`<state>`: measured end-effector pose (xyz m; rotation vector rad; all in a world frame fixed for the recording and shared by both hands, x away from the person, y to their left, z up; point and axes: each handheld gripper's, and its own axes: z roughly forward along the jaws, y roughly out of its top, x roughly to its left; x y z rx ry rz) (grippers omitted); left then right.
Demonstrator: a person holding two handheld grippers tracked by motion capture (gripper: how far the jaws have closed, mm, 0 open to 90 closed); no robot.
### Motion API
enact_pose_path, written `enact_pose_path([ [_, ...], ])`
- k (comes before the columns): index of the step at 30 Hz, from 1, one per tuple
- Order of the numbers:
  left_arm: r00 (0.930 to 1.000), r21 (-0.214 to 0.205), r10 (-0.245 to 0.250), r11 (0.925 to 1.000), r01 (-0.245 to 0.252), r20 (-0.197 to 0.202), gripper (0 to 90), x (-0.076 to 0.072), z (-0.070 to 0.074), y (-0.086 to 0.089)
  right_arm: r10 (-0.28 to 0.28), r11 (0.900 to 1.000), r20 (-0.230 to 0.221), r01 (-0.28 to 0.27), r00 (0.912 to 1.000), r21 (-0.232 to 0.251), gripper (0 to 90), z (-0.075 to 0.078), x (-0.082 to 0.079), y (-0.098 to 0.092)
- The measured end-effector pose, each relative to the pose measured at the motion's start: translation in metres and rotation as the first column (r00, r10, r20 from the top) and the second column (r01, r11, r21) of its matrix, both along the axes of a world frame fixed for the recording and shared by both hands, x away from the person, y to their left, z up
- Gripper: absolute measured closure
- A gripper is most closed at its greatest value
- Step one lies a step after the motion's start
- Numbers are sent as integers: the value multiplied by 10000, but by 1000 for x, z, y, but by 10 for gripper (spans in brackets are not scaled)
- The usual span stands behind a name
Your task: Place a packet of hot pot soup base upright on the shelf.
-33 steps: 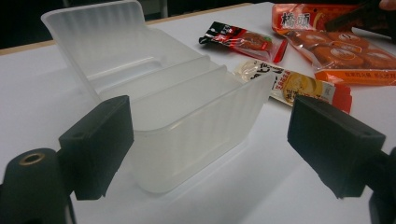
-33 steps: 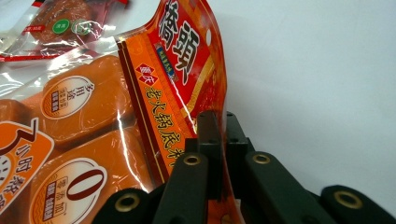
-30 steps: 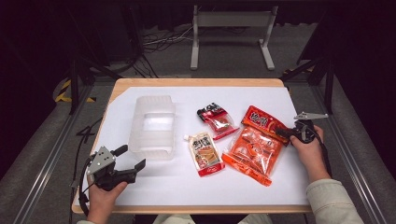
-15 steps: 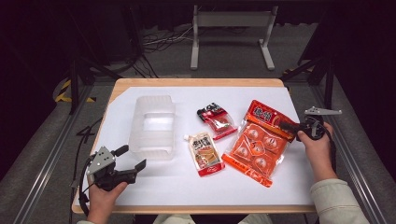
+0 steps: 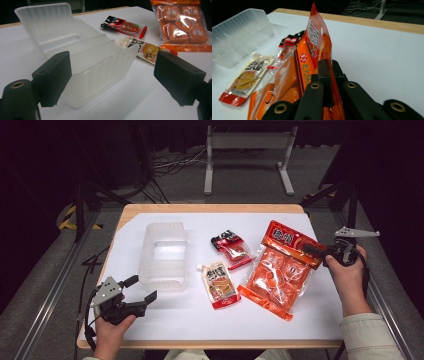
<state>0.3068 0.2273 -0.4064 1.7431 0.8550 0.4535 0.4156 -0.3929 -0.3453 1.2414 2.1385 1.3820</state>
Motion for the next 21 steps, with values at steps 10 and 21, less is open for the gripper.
enact_pose_path([
  [10,9978,-759,-528,9956,557,396,148,-3,10,-1,770,9964,598,-790,9952,318,900,32,-18,15],
  [21,9964,-376,-609,9973,632,597,256,-5,15,-14,1526,9873,1036,-1563,9828,286,900,61,-33,34],
])
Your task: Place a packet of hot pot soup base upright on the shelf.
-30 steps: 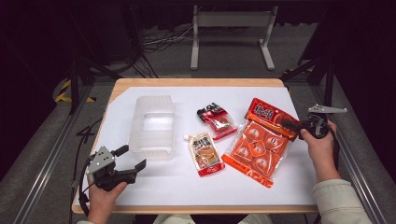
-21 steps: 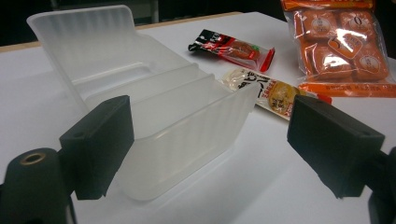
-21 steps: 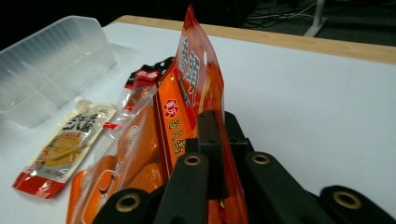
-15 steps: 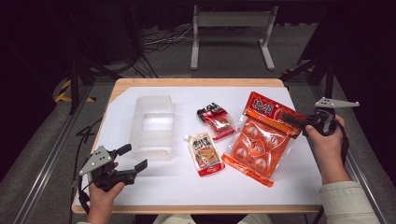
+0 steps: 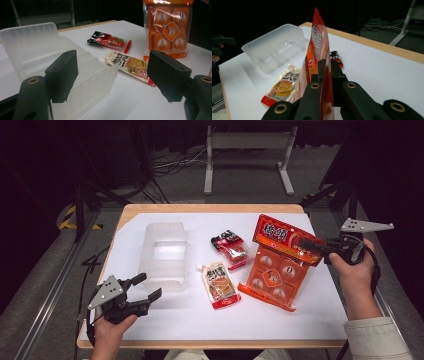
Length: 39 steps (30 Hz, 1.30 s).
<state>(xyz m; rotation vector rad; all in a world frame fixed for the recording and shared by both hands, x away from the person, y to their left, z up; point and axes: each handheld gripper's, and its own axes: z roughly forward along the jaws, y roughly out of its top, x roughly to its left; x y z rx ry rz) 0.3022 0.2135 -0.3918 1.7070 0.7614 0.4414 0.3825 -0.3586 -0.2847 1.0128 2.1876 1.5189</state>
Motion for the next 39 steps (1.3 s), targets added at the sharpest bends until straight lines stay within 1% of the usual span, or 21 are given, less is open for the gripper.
enact_pose_path([
  [1,9999,65,114,9999,-114,10,258,0,1,-2,158,9999,88,-158,9998,-7,900,5,-3,4],
  [3,9985,311,519,9982,-514,-154,277,1,2,-5,321,9995,212,-320,9993,-54,900,10,-6,7],
  [4,9981,361,564,9978,-555,-235,281,1,3,-7,413,9990,343,-408,9986,-168,900,12,-8,10],
  [6,9987,488,423,9980,-409,-297,276,0,5,-12,552,9981,493,-538,9973,-290,900,16,-10,13],
  [7,9992,523,284,9983,-270,-272,277,-1,5,-15,624,9977,551,-607,9965,-310,900,19,-11,14],
  [8,9997,538,182,9984,-174,-137,280,-2,6,-17,686,9972,599,-667,9958,-335,900,20,-12,15],
  [10,9999,491,62,9988,-58,-87,278,-3,7,-20,759,9966,673,-737,9948,-357,900,24,-15,18],
  [14,9989,755,-220,9968,251,-417,285,-3,9,-25,985,9944,792,-950,9920,-470,900,30,-18,24],
  [15,9986,654,-314,9973,342,-436,290,-4,8,-26,1024,9937,826,-982,9913,-537,900,32,-19,26],
  [18,9975,409,-657,9969,667,-249,318,-3,8,-28,1031,9930,910,-973,9905,-666,900,36,-21,30],
  [19,9963,131,-774,9969,780,-380,309,-1,5,-28,1029,9929,969,-963,9900,-697,900,38,-21,30],
  [20,9950,-11,-826,9966,826,-567,281,0,4,-29,1041,9928,997,-973,9896,-701,900,40,-21,31],
  [21,9948,-72,-825,9966,822,-590,248,1,4,-30,1038,9929,1023,-970,9893,-692,900,42,-21,31],
  [24,9936,60,-753,9971,761,-839,166,3,2,-35,1080,9926,1133,-1007,9877,-679,900,45,-22,32],
  [26,9914,-71,-842,9964,839,-1002,126,5,1,-38,1113,9921,1213,-1032,9864,-707,900,49,-23,34],
  [27,9910,-2,-844,9964,849,-1041,116,6,1,-40,1138,9919,1221,-1058,9860,-700,900,50,-23,35],
  [29,9907,103,-874,9960,889,-1045,88,7,2,-41,1237,9909,1222,-1160,9848,-682,900,53,-23,37],
  [32,9901,118,-888,9958,906,-1091,68,8,2,-43,1362,9894,1236,-1287,9829,-670,900,55,-24,41],
  [34,9896,465,-1043,9929,1093,-988,60,11,3,-46,1556,9867,1292,-1478,9793,-679,900,58,-26,47],
  [37,9877,324,-1173,9921,1213,-1038,36,14,5,-51,1764,9834,1391,-1682,9745,-683,900,61,-27,55],
  [39,9854,319,-1408,9890,1444,-959,18,17,7,-54,1874,9815,1449,-1792,9715,-677,900,63,-27,60],
])
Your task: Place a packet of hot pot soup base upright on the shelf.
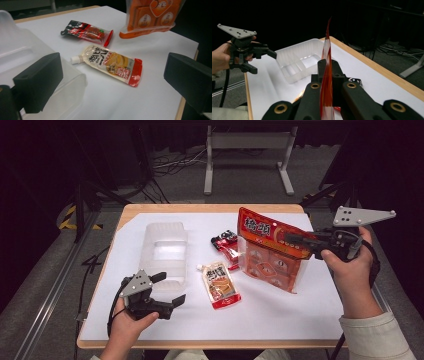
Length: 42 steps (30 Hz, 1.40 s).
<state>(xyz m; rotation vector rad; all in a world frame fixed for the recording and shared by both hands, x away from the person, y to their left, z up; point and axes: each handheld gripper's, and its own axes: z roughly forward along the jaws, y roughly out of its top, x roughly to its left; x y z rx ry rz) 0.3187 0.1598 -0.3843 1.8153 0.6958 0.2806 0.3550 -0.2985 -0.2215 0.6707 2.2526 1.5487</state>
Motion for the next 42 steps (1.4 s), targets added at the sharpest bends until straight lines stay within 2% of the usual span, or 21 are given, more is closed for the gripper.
enact_pose_path([
  [3,10000,-119,-35,9999,34,-36,18,3,4,-6,167,9999,64,-168,9998,23,900,3,0,7],
  [9,9967,-427,-804,9958,809,129,11,11,6,-17,433,9990,142,-434,9990,108,900,8,1,20],
  [14,9962,-526,-871,9948,875,97,13,18,8,-25,681,9975,204,-685,9975,184,900,10,1,29],
  [22,9934,-927,-981,9903,1033,586,43,28,9,-38,1072,9939,335,-1080,9937,225,900,15,0,44],
  [23,9888,-826,-1182,9886,1258,912,50,35,9,-42,1117,9933,361,-1126,9931,245,900,15,0,46],
  [25,9864,-855,-1357,9859,1437,926,46,39,10,-45,1183,9924,342,-1193,9924,297,900,15,1,48],
  [27,9848,-1094,-1451,9818,1552,956,44,44,10,-50,1237,9917,353,-1248,9917,308,900,14,1,51],
  [30,9840,-1220,-1534,9789,1639,910,42,46,11,-53,1308,9907,353,-1319,9908,327,900,13,2,54],
  [33,9797,-1313,-1649,9750,1794,1136,45,51,10,-58,1421,9887,352,-1436,9892,424,900,12,3,57],
  [37,9736,-1788,-1825,9622,2056,1373,38,56,10,-64,1544,9864,355,-1561,9874,523,900,9,3,61],
  [38,9729,-1817,-1858,9608,2092,1380,33,57,10,-65,1570,9858,334,-1587,9870,548,900,9,3,62],
  [41,9751,-1855,-1825,9613,2040,1263,31,59,9,-70,1675,9838,363,-1694,9852,580,900,7,3,65],
  [42,9761,-1657,-1843,9653,2019,1155,31,60,9,-72,1707,9831,388,-1729,9846,608,900,7,2,65],
])
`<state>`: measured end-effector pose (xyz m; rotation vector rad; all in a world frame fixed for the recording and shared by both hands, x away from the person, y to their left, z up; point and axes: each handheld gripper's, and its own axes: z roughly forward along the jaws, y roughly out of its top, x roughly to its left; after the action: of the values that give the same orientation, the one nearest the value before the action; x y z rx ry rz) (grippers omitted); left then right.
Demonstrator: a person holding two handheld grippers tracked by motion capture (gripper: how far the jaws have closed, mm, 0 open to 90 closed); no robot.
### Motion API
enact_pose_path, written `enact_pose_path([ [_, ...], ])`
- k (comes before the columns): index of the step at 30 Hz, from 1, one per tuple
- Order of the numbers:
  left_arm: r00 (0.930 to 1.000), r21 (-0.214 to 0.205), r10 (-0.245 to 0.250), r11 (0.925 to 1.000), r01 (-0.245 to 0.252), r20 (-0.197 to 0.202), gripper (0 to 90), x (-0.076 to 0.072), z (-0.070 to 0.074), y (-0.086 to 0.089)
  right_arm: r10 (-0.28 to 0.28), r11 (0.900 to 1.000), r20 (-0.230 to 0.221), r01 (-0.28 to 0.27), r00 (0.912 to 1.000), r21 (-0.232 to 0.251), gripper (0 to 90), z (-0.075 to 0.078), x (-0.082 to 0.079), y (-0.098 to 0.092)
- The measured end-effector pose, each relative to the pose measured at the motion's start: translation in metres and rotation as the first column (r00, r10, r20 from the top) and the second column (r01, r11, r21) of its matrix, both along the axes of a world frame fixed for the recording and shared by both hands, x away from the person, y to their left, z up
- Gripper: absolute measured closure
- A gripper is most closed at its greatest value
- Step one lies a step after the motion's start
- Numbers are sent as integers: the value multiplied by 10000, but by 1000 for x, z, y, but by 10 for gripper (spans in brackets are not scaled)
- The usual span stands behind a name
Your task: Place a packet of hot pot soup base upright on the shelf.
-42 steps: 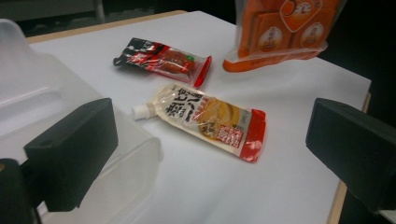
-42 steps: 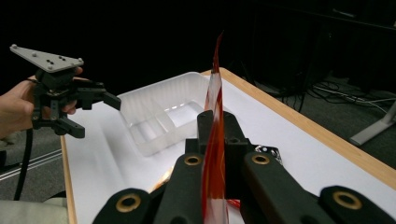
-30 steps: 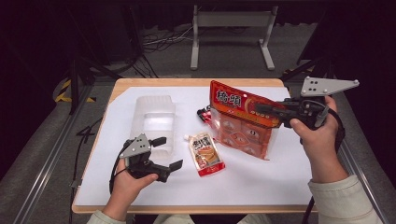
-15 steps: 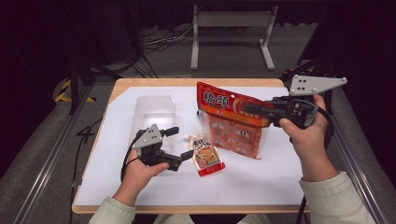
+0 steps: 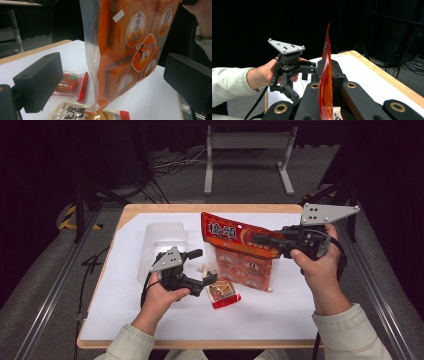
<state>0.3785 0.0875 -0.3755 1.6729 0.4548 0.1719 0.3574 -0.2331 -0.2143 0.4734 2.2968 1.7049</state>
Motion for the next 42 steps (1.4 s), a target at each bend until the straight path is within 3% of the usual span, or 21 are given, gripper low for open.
enact_pose_path([
  [3,9999,576,26,9983,-31,101,34,1,-2,-7,93,9999,170,-95,9998,124,900,-1,-2,3],
  [8,9995,296,-206,9994,200,232,34,2,-3,-15,218,9995,192,-223,9996,226,900,-3,-3,5],
  [10,9977,359,-442,9985,424,519,34,3,-2,-17,240,9995,206,-244,9995,221,900,-4,-4,7],
  [16,9955,47,-812,9967,811,495,35,6,-1,-23,443,9986,186,-448,9988,284,900,-6,-5,12],
  [18,9930,464,-920,9950,888,739,36,6,0,-23,501,9983,156,-506,9986,299,900,-7,-4,14],
  [23,9907,183,-1151,9933,1141,725,74,7,-1,-23,616,9975,114,-620,9980,350,900,-10,-5,19],
  [27,9899,794,-974,9928,894,1034,98,8,-1,-23,776,9960,-7,-775,9970,454,900,-14,-3,23],
  [28,9903,729,-1005,9929,936,964,101,7,-1,-23,798,9959,-7,-797,9968,435,900,-14,-3,24],
  [32,9853,489,-1393,9896,1350,993,189,5,1,-22,870,9950,-31,-868,9962,503,900,-17,-4,27],
  [37,9832,537,-1584,9866,1540,905,330,1,3,-21,900,9933,-81,-892,9959,734,900,-19,-4,29],
  [40,9770,621,-1908,9807,1854,948,478,0,5,-17,852,9935,-49,-846,9964,758,900,-18,-4,28],
  [42,9736,693,-2139,9755,2087,795,526,-2,6,-17,793,9940,-39,-788,9968,759,900,-17,-5,25],
])
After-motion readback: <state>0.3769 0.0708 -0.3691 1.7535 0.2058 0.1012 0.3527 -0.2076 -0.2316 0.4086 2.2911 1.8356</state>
